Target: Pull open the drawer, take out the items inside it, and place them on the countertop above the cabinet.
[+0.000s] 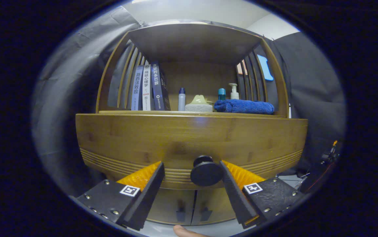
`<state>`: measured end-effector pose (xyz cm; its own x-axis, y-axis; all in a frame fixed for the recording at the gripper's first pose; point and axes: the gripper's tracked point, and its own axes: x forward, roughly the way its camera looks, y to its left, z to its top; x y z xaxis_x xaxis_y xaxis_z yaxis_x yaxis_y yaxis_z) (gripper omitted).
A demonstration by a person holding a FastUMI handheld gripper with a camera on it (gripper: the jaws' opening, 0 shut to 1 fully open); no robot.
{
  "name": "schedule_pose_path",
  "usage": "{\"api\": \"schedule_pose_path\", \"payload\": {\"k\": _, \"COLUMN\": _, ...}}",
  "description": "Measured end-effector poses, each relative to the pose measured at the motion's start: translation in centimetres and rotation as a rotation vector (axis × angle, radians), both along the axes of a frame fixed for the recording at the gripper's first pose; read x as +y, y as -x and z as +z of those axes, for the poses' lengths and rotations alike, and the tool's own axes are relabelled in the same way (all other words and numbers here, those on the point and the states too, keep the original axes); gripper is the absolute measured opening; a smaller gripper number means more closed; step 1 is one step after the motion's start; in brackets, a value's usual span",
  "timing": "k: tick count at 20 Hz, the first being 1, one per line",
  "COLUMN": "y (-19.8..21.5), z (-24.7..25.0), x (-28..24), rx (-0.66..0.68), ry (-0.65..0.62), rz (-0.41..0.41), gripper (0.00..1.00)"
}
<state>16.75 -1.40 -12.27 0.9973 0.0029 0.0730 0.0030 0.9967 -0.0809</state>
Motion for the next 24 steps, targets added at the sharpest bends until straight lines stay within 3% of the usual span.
{"api": "schedule_pose_path", "payload": {"k": 6, "y": -4.1, "z": 0.0, "x": 0.2, "rx": 0.023, "ry": 0.008, "rz": 0.0, "gripper": 0.99}}
{"api": "schedule_pose_path", "payload": {"k": 15, "y": -6.0, "z": -0.6, "x": 0.5, "rx": 0.07, "ry": 0.025, "rz": -0.017, "gripper": 0.99}}
{"api": "schedule_pose_path", "payload": {"k": 20, "y": -2.5, "z": -0.3, "x": 0.6, "rx": 0.147, "ry": -0.076, "rz": 0.012, "gripper": 0.97}}
{"api": "schedule_pose_path", "payload": {"k": 24, "y": 2.1, "z": 1.7, "x": 0.1, "rx": 0.157, "ry": -0.051, "rz": 0.002, "gripper": 0.97}}
